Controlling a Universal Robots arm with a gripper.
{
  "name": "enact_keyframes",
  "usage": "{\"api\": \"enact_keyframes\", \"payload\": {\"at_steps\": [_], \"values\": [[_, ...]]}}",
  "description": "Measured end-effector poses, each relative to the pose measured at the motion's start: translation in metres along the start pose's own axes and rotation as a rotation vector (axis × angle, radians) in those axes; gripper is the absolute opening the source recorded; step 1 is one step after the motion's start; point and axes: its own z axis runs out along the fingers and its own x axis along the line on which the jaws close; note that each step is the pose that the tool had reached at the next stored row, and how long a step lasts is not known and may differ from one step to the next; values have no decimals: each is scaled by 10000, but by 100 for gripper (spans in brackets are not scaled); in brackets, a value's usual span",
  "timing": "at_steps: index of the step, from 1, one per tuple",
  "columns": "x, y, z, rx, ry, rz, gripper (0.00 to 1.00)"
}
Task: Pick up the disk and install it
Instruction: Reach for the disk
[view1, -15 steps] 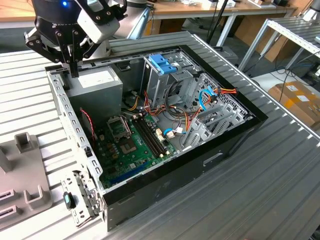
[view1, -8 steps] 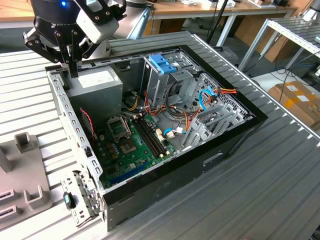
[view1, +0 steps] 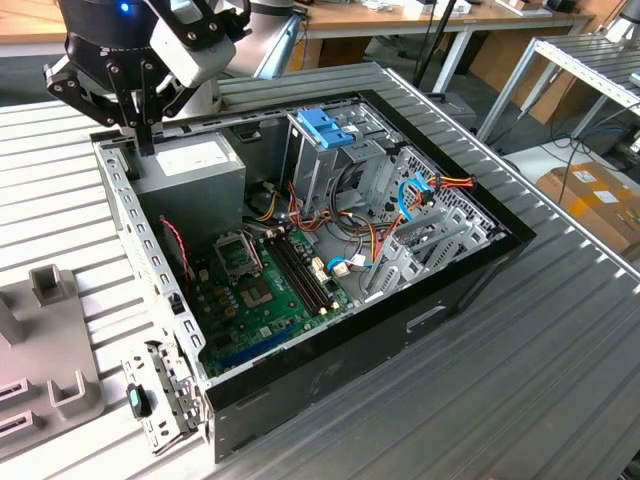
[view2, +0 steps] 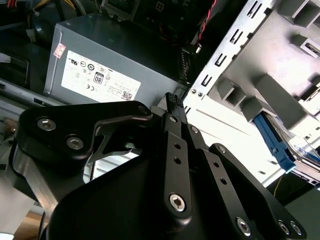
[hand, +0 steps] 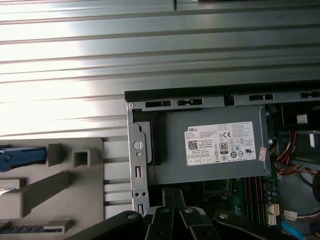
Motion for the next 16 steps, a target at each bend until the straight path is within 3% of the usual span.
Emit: {"api": "enact_keyframes", "payload": {"at_steps": [16], "values": [[35, -3, -1, 0, 0, 0, 11]]}}
